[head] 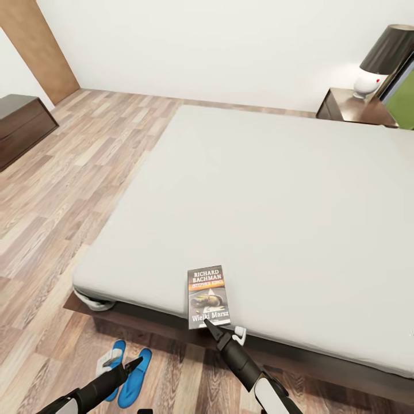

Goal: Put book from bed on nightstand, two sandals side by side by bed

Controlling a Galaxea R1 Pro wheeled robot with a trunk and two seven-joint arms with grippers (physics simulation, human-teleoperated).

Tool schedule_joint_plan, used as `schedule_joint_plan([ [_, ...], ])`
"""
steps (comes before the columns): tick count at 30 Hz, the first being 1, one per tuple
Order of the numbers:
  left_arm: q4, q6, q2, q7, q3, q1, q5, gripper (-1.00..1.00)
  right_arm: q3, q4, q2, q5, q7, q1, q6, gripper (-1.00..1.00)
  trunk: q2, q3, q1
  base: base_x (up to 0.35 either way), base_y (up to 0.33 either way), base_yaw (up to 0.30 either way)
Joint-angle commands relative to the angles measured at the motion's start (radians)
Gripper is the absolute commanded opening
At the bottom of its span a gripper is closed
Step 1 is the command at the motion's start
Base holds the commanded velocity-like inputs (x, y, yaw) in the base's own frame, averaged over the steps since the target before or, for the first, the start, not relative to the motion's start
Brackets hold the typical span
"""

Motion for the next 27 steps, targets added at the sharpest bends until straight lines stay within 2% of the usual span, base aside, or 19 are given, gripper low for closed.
schedule_joint_plan([
  [1,0.000,0.002,-0.001,-0.003,-0.008,0.000,0.010,1.00,0.001,0.001,0.000,-0.010,0.001,0.000,0.009,-1.00,0.007,0.003,-0.004,0.000,0.000,0.000],
  [10,-0.001,0.000,-0.002,-0.003,-0.008,0.000,0.008,1.00,0.000,-0.001,-0.001,-0.008,0.006,0.000,0.023,-1.00,0.070,0.031,-0.038,0.000,0.000,0.000],
  [12,-0.001,0.000,-0.003,-0.002,-0.008,0.000,0.008,1.00,0.002,-0.001,-0.030,-0.004,0.007,0.000,0.032,-1.00,0.084,0.037,-0.046,0.000,0.000,0.000],
  [13,-0.001,0.000,-0.003,-0.002,-0.009,0.000,0.008,1.00,0.004,-0.001,-0.058,-0.003,0.008,0.000,0.043,-1.00,0.091,0.040,-0.050,0.000,0.000,0.000],
  [15,-0.001,0.000,-0.003,-0.003,-0.008,-0.001,0.007,1.00,0.006,0.001,-0.140,-0.001,0.010,0.000,0.079,-1.00,0.105,0.047,-0.058,0.000,0.000,0.000],
  [16,-0.001,0.000,-0.003,-0.004,-0.008,0.000,0.007,1.00,0.006,0.004,-0.211,-0.001,0.012,0.001,0.115,-1.00,0.112,0.050,-0.061,0.000,0.000,0.000],
  [17,-0.001,0.000,-0.003,-0.004,-0.008,0.000,0.007,1.00,0.006,0.005,-0.235,-0.002,0.012,0.001,0.127,-1.00,0.119,0.053,-0.065,0.000,0.000,0.000],
  [18,-0.001,0.000,-0.003,-0.004,-0.008,0.000,0.007,1.00,0.007,0.007,-0.307,-0.001,0.020,0.002,0.158,-1.00,0.126,0.056,-0.069,0.000,0.000,0.000],
  [20,-0.001,0.000,-0.003,-0.004,-0.009,0.000,0.007,1.00,0.007,0.010,-0.400,-0.001,0.050,0.003,0.189,-1.00,0.140,0.062,-0.077,0.000,0.000,0.000],
  [22,-0.001,0.000,-0.003,-0.004,-0.010,0.000,0.007,1.00,0.007,0.015,-0.484,-0.001,0.112,0.004,0.202,-1.00,0.154,0.069,-0.084,0.000,0.000,0.000],
  [23,-0.001,0.000,-0.003,-0.004,-0.011,0.000,0.007,1.00,0.007,0.018,-0.503,-0.001,0.132,0.004,0.204,-1.00,0.161,0.072,-0.088,0.000,0.000,0.000],
  [24,-0.001,0.000,-0.003,-0.004,-0.013,0.000,0.007,1.00,0.007,0.030,-0.536,-0.001,0.179,0.004,0.207,-1.00,0.168,0.075,-0.092,0.000,0.000,0.000],
  [25,-0.001,0.000,-0.003,-0.004,-0.014,-0.001,0.007,1.00,0.007,0.067,-0.574,0.002,0.257,0.004,0.209,-1.00,0.175,0.078,-0.096,0.000,0.000,0.000],
  [27,-0.001,0.000,-0.003,-0.005,-0.015,-0.001,0.007,1.00,0.007,0.139,-0.598,0.015,0.356,0.005,0.210,-1.00,0.189,0.084,-0.104,0.000,0.000,0.000],
])
